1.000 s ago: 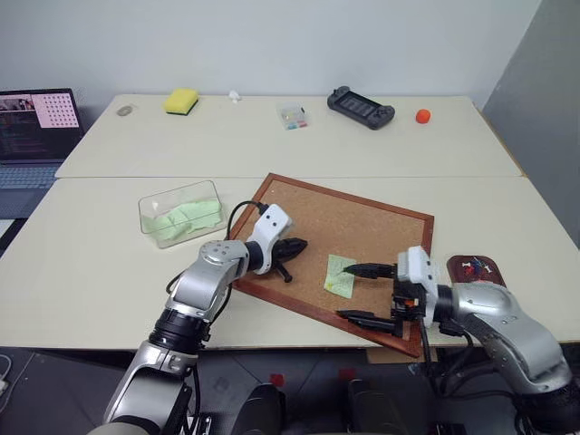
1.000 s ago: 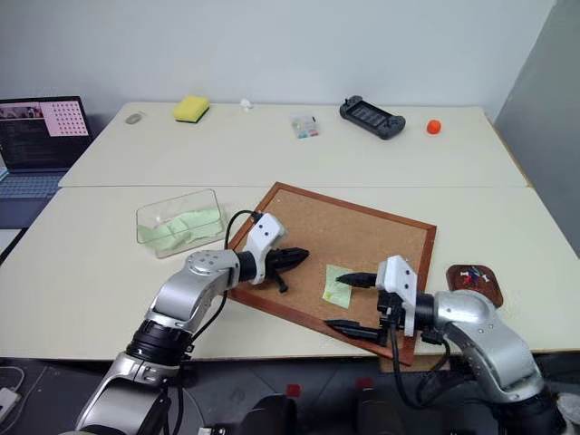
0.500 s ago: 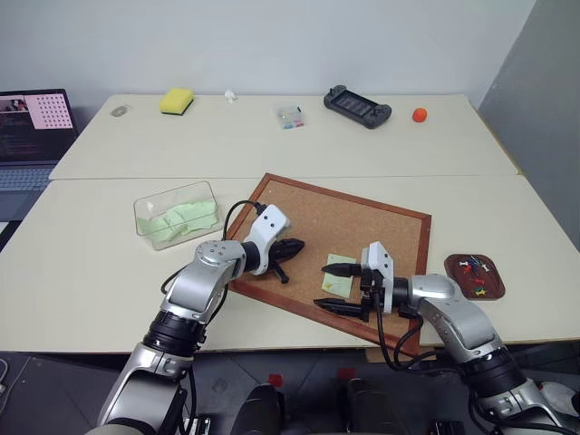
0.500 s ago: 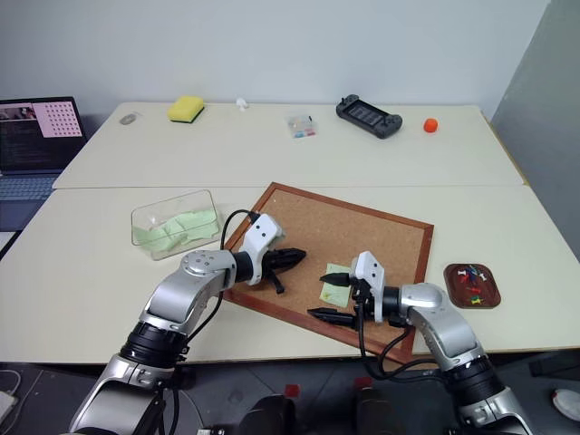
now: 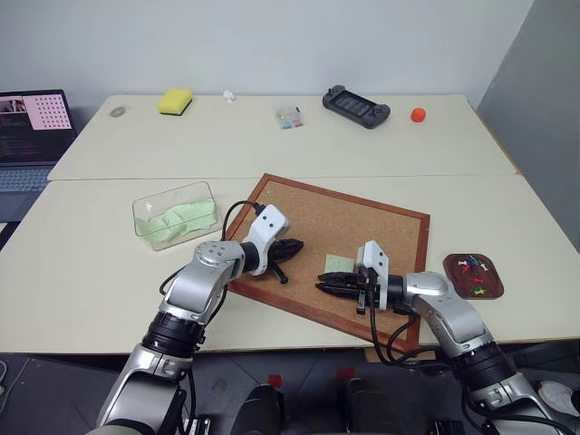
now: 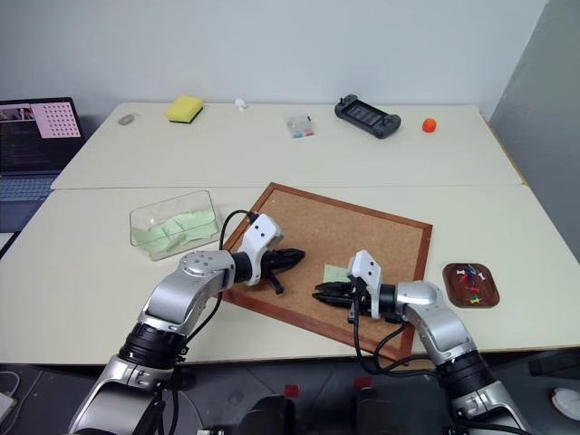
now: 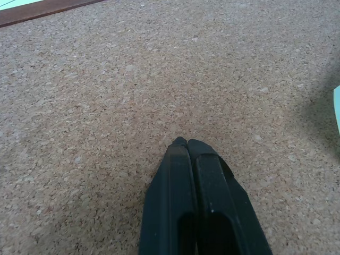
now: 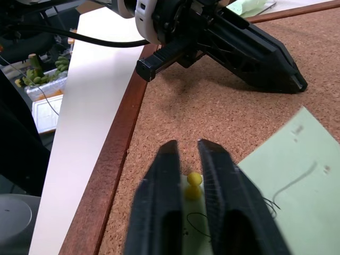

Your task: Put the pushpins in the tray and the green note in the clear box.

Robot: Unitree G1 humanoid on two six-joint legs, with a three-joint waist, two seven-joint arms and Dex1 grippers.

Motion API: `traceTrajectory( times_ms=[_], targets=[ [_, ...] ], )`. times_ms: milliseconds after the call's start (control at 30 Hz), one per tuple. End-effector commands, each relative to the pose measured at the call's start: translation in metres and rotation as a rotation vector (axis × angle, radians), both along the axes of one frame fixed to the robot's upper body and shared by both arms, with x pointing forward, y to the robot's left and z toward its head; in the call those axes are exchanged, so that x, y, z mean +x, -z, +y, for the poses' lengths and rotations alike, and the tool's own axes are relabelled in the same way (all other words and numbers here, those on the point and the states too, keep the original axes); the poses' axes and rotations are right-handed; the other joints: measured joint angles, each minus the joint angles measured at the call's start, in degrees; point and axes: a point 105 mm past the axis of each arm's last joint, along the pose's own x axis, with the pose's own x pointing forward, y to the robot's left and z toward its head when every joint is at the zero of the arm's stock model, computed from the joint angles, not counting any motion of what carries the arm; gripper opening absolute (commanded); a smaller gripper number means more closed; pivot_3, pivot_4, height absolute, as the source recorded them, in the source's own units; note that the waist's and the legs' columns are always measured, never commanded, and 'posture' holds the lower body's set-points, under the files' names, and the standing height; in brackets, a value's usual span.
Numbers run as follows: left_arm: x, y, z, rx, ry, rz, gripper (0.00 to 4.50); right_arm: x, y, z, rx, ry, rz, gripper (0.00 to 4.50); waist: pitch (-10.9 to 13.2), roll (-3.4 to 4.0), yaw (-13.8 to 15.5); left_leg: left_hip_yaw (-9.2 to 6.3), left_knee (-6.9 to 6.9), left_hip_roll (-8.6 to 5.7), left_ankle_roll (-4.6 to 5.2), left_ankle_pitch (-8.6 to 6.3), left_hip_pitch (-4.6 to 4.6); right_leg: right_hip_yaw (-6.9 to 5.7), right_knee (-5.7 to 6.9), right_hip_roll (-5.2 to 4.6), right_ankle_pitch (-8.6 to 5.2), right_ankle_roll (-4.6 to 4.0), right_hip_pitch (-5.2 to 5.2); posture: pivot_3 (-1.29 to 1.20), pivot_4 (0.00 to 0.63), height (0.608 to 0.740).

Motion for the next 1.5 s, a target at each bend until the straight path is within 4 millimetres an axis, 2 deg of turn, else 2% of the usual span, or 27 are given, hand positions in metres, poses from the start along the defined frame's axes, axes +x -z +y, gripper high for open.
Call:
traceTrajectory(
  times_ms=[33, 167, 400, 667, 800, 967, 1133, 1367, 1433, 1500],
  targets=[
    [-0.007, 0.02, 0.004, 0.035, -0.012, 0.077, 0.0, 0.001, -0.006, -0.001, 0.002, -0.014, -0.038, 0.09, 0.0, 0.0, 0.0, 0.0, 0.0, 0.0, 0.0, 0.0, 0.0, 0.0, 0.0, 0.0, 0.0, 0.0, 0.0, 0.0, 0.15, 0.74],
    [-0.006, 0.02, 0.004, 0.034, -0.013, 0.076, 0.0, 0.001, -0.014, -0.003, -0.008, -0.029, -0.09, 0.09, 0.0, 0.0, 0.06, -0.01, 0.0, -0.01, 0.0, 0.0, -0.01, 0.0, 0.0, 0.0, 0.0, 0.0, 0.0, 0.0, 0.15, 0.74],
    [-0.006, 0.022, 0.003, 0.031, -0.016, 0.077, 0.0, 0.003, -0.062, 0.001, 0.083, -0.026, -0.161, 0.09, 0.01, 0.0, 0.05, 0.0, 0.02, -0.02, 0.0, 0.0, -0.04, 0.01, 0.04, -0.02, 0.0, 0.0, -0.05, 0.0, 0.15, 0.74],
    [-0.004, 0.02, -0.001, 0.015, -0.013, 0.073, 0.0, 0.002, -0.074, -0.001, 0.066, -0.026, -0.19, 0.09, 0.0, 0.0, 0.15, -0.06, 0.02, -0.04, 0.0, 0.0, -0.06, -0.04, 0.04, -0.03, 0.0, 0.0, -0.03, 0.0, 0.15, 0.74],
    [-0.004, 0.018, 0.0, 0.007, -0.014, 0.067, 0.0, 0.007, -0.086, -0.011, 0.067, 0.014, -0.219, 0.09, 0.0, 0.0, 0.16, -0.05, 0.04, -0.04, 0.0, 0.0, -0.06, -0.03, 0.04, -0.04, 0.0, 0.0, -0.03, 0.0, 0.15, 0.74],
    [-0.006, 0.021, 0.001, 0.008, -0.021, 0.072, 0.0, 0.011, -0.099, -0.048, 0.075, 0.179, -0.198, 0.09, 0.0, 0.0, 0.27, -0.06, 0.04, -0.06, 0.0, 0.0, -0.12, -0.04, 0.0, -0.06, 0.0, 0.0, -0.05, 0.0, 0.15, 0.74],
    [-0.01, 0.024, 0.0, 0.003, -0.022, 0.082, 0.0, 0.013, -0.102, -0.101, 0.062, 0.488, -0.164, 0.09, 0.0, 0.01, 0.3, -0.15, 0.0, -0.03, 0.0, 0.0, -0.19, -0.03, -0.04, -0.06, 0.0, -0.01, -0.07, 0.0, 0.15, 0.74],
    [-0.009, 0.027, -0.005, -0.001, -0.005, 0.093, 0.0, -0.003, -0.068, -0.193, -0.024, 0.995, -0.084, 0.09, -0.05, 0.07, 0.36, 0.01, 0.02, -0.06, 0.0, 0.0, -0.19, 0.02, 0.0, -0.05, 0.0, 0.0, -0.09, 0.0, 0.15, 0.74],
    [-0.007, 0.027, -0.006, 0.0, -0.001, 0.092, 0.0, -0.01, -0.059, -0.211, -0.049, 1.091, -0.069, 0.09, -0.09, 0.14, 0.4, 0.05, 0.01, -0.06, 0.0, 0.0, -0.19, 0.02, -0.01, -0.05, 0.0, 0.01, -0.1, 0.0, 0.15, 0.74],
    [-0.006, 0.027, -0.007, 0.0, 0.003, 0.092, 0.0, -0.013, -0.054, -0.22, -0.076, 1.141, -0.062, 0.09, -0.11, 0.17, 0.42, 0.11, 0.03, -0.08, 0.01, 0.0, -0.16, -0.01, -0.01, -0.06, -0.01, 0.01, -0.02, 0.0, 0.15, 0.74]
  ],
)
